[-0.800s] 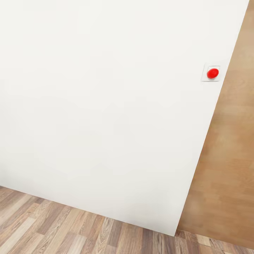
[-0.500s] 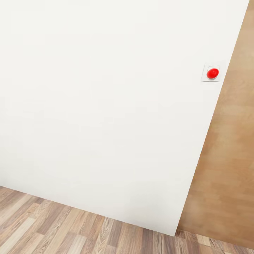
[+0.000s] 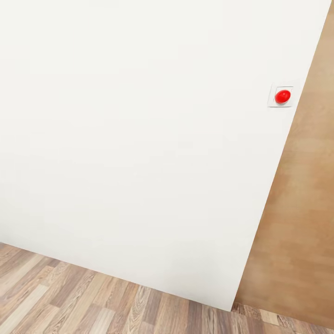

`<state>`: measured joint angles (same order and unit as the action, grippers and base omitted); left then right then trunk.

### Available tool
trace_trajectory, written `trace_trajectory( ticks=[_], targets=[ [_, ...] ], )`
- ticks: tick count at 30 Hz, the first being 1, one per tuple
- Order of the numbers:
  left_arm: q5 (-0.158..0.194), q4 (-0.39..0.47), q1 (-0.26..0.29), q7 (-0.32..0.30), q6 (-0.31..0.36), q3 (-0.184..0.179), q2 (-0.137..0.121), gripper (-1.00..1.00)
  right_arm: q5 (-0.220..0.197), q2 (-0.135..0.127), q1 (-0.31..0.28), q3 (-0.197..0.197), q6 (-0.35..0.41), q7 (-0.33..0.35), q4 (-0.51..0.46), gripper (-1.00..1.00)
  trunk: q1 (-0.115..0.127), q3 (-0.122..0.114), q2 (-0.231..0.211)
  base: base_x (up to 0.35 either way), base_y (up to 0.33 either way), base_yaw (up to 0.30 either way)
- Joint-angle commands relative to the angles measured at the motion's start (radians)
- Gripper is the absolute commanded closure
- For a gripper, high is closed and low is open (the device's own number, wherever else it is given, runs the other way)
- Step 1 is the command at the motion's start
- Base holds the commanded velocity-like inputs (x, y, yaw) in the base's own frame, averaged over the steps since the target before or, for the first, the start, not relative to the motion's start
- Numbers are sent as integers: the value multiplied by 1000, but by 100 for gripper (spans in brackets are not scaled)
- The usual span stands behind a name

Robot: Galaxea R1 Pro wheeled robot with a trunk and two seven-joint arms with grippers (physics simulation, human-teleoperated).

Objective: Put all the toys in the child's room - the three board games (two on the bed and one on the table), the two jigsaw puzzles on the table, and the tennis ball on the table - inside the toy box on the table in the child's room.

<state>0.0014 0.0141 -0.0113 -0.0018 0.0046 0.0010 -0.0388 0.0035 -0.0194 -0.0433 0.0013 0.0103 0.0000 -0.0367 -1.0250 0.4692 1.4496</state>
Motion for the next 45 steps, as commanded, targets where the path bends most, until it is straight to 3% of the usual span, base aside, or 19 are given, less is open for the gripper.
trace_trajectory(
  ticks=[1,4,6,10,13,17,20,22,24,27,29,31,32,33,34,36,39,42,45],
  targets=[
    [0,3,-1,0,-1,0,-1,-100,2,-6,-6,1,2,0,-6,-100,0,1,0,0,0,197],
    [8,8,-1,-4,-14,8,-2,-100,15,-17,-23,2,0,1,-23,-100,0,1,0,0,0,243],
    [42,9,-1,-12,-111,37,-6,-100,45,-17,-40,3,0,1,-75,-100,0,1,0,0,0,276],
    [84,17,0,-16,-200,75,-3,-100,59,-17,-54,5,-1,14,-171,-100,0,1,0,0,0,289],
    [99,96,-3,-7,-239,87,11,-100,65,-18,-44,7,0,85,-348,-100,0,1,0,0,0,296],
    [119,278,-42,34,-253,98,33,-100,69,-18,9,5,18,132,-560,-100,0,1,0,0,0,298],
    [155,393,-63,81,-252,104,62,-100,73,-17,43,8,106,149,-728,-100,0,1,0,0,0,299],
    [165,474,-72,115,-225,102,88,-100,82,-16,52,24,187,154,-803,-100,0,1,0,0,0,299],
    [167,597,-95,161,-161,99,120,-100,101,-15,55,83,258,157,-858,-100,0,1,0,0,0,299],
    [175,896,-162,251,42,49,156,-100,119,-15,58,218,375,159,-1022,-100,0,1,0,0,0,299],
    [194,1006,-183,277,124,25,162,-100,118,-15,59,250,484,161,-1138,-100,0,1,0,0,0,299],
    [280,1123,-192,296,245,14,164,-100,115,-14,55,283,642,222,-1251,-100,0,2,0,0,0,294],
    [386,1200,-194,304,319,6,162,-100,118,-12,46,301,713,322,-1288,-100,0,2,0,0,0,286],
    [462,1244,-185,306,358,-2,159,-100,121,-10,37,309,755,393,-1320,-100,0,2,0,0,0,288],
    [500,1270,-163,308,383,-7,157,-100,124,-7,30,312,779,427,-1366,-100,0,2,0,0,0,291],
    [519,1285,-122,311,398,-11,155,-100,126,-6,25,313,804,441,-1422,-100,0,3,0,0,0,293],
    [514,1297,-83,308,407,-13,147,-100,128,-3,20,317,847,443,-1471,-100,0,3,0,0,0,295],
    [489,1307,-65,300,402,-14,140,-100,132,13,7,321,872,395,-1491,-100,0,4,0,0,0,296],
    [476,1359,-54,300,408,-49,139,-100,133,40,-2,336,883,276,-1500,-100,0,5,0,0,0,296]
  ],
)
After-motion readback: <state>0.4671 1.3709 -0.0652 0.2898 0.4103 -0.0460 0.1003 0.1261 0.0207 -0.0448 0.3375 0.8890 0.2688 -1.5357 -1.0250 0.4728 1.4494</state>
